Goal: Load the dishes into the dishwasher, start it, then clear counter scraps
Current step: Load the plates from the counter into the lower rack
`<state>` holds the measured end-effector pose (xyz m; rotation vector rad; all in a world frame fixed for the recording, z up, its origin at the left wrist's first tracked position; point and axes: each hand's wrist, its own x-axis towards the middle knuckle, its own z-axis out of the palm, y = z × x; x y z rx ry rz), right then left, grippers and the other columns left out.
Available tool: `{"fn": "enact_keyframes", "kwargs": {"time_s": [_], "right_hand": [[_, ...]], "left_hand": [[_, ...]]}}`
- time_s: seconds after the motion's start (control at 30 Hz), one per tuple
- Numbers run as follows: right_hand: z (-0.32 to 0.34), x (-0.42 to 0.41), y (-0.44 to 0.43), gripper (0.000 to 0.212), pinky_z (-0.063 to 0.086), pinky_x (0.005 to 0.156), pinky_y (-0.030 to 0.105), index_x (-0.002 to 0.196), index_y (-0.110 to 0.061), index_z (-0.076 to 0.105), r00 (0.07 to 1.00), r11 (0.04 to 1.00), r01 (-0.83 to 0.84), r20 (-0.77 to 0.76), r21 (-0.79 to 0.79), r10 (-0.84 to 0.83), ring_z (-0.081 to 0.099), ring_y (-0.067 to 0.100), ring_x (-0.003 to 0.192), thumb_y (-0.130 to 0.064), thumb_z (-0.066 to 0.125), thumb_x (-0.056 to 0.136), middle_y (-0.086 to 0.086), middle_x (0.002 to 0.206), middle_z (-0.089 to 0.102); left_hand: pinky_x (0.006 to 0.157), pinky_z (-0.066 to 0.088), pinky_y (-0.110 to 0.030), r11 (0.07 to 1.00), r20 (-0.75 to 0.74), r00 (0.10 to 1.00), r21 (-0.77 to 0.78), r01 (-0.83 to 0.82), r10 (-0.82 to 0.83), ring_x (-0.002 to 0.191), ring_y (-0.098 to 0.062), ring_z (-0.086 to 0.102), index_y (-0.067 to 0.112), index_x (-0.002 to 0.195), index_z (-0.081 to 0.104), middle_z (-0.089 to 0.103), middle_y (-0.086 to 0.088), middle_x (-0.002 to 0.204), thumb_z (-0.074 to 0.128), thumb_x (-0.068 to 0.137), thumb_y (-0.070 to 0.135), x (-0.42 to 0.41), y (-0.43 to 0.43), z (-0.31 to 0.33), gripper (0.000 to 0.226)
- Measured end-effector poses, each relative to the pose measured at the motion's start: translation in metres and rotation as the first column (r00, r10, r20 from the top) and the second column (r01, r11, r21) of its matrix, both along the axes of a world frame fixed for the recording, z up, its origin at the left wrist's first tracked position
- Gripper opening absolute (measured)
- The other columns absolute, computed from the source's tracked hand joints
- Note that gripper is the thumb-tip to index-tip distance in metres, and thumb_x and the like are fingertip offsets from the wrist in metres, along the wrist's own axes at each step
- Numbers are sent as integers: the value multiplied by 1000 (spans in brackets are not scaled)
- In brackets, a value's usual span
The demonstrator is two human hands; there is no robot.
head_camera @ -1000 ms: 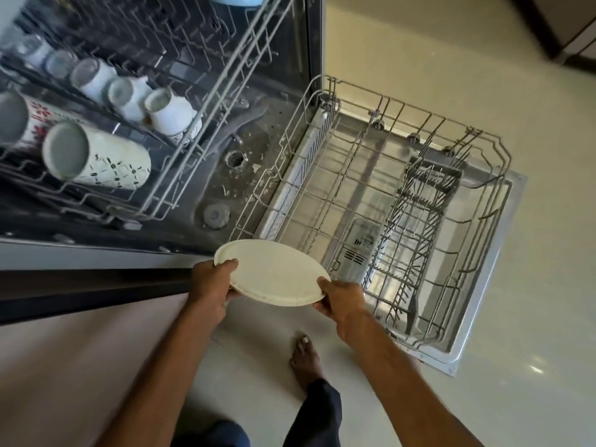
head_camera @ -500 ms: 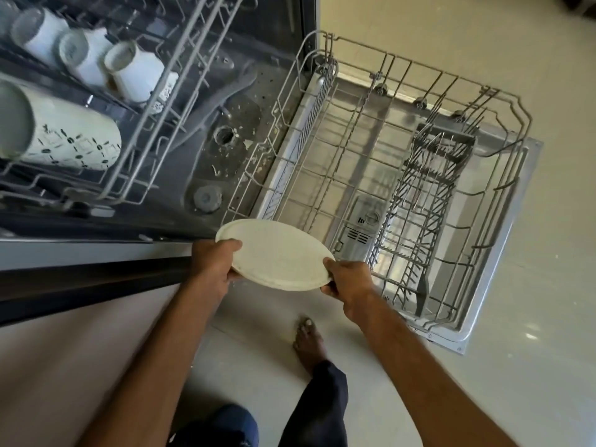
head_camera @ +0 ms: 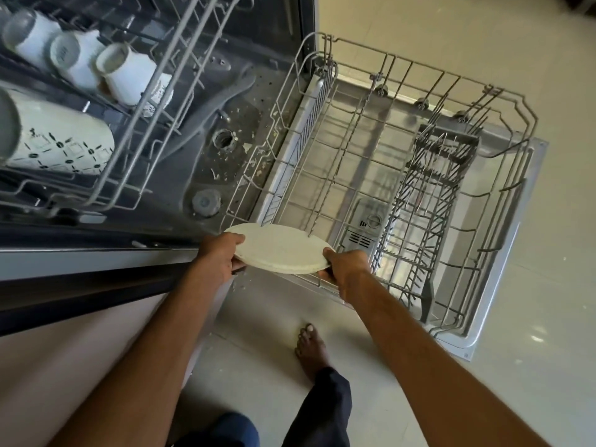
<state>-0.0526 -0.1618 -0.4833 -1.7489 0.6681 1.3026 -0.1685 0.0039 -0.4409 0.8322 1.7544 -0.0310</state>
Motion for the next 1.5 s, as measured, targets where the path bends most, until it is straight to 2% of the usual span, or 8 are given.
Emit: {"fn": "enact_keyframes", "kwargs": {"time_s": [0.3, 0.47, 0.73, 0.87, 1.07, 1.2, 1.3, 1.5], "right_hand": [[-15, -3, -6, 28, 52, 39, 25, 103, 11, 63, 997, 997, -19, -70, 72, 24, 66, 20, 49, -13, 71, 91, 15, 79, 70], [-13, 5, -8, 33, 62, 58, 37, 102, 3, 61, 995, 996, -42, -88, 81, 49, 74, 28, 66, -28, 69, 93, 17, 85, 74], [-7, -8, -22, 41, 58, 50, 30, 114, -2, 58, 994, 997, -77, -76, 21, 79, 71, 27, 61, -40, 53, 101, 19, 85, 74], [15, -5, -32, 42, 60, 60, 35, 116, -4, 58, 991, 992, -124, -56, -4, 123, 66, 24, 56, -42, 48, 103, 17, 81, 72], [82, 9, -40, 39, 41, 34, 18, 108, -1, 61, 975, 976, -219, 35, -9, 219, 60, 22, 53, -37, 47, 104, 21, 85, 70], [152, 13, -28, 29, 36, 33, 17, 97, -4, 60, 951, 949, -305, 81, 74, 299, 54, 19, 45, -29, 47, 105, 19, 78, 65], [215, 11, -18, 30, 40, 36, 20, 107, -2, 61, 923, 910, -384, 89, 159, 374, 55, 19, 44, -29, 48, 104, 18, 77, 67], [369, -17, -5, 29, 33, 40, 16, 103, 6, 57, 872, 788, -487, 164, 378, 460, 46, 15, 43, -20, 43, 105, 13, 60, 53]], "left_hand": [[63, 52, -37, 996, -20, 996, 2, 92, -92, 76, -20, 60, 2, 127, 53, 62, -14, 111, 59, 96, 4, -10, 5, -25, 31], [60, 55, -41, 998, 11, 998, 25, 66, -66, 83, -23, 64, 9, 113, 56, 66, -13, 108, 64, 95, 33, -14, 3, -15, 31], [40, 55, -29, 996, -26, 999, 81, 23, -21, 55, -22, 70, 6, 111, 58, 70, -13, 86, 48, 99, 51, -26, -18, 3, 47], [45, 56, -28, 997, -40, 998, 58, 44, -42, 70, -22, 70, 3, 108, 62, 72, -13, 98, 34, 104, 51, -27, -30, 25, 56], [66, 57, -38, 967, -155, 976, 183, 178, -150, 72, -24, 68, 14, 85, 62, 71, -8, 97, 43, 105, 28, -38, -61, 86, 31], [84, 58, -51, 899, -226, 936, 289, 330, -271, 93, -32, 71, 18, 102, 68, 74, -6, 104, 49, 89, 39, -48, -81, 135, 31], [99, 51, -41, 819, -275, 888, 356, 450, -369, 108, -25, 64, 23, 103, 68, 70, -4, 115, 55, 90, 35, -47, -93, 194, 22], [81, 56, -43, 750, -287, 919, 537, 387, -269, 88, -26, 66, 21, 106, 64, 71, -3, 98, 47, 98, 35, -44, -131, 356, 24]]}}
